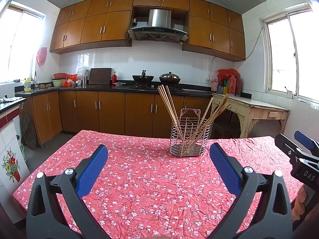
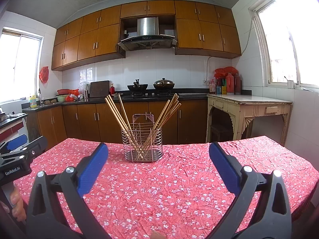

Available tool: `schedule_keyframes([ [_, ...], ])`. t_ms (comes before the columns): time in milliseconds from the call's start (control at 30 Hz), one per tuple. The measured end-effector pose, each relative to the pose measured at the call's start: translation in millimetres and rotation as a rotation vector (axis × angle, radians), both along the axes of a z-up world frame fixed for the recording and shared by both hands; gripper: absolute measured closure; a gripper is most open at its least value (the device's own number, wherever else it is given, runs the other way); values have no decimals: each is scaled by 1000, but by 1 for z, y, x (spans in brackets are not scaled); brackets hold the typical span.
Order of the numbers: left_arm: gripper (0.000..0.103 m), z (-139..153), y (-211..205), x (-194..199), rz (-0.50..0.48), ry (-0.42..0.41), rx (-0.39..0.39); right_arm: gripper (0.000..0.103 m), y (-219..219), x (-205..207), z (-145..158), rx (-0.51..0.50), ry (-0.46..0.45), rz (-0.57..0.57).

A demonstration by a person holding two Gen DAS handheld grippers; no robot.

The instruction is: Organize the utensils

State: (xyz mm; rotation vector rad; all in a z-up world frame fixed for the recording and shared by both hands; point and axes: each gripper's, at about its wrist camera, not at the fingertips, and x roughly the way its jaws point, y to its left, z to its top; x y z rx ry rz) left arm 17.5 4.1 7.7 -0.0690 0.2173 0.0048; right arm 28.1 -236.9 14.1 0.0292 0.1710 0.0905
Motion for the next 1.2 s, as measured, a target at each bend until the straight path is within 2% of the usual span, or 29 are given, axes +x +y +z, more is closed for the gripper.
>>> schedule_keyframes([
  [1200,2,-1,-4,0,4,-6,5,4,0,-1,2,4,3,-1],
])
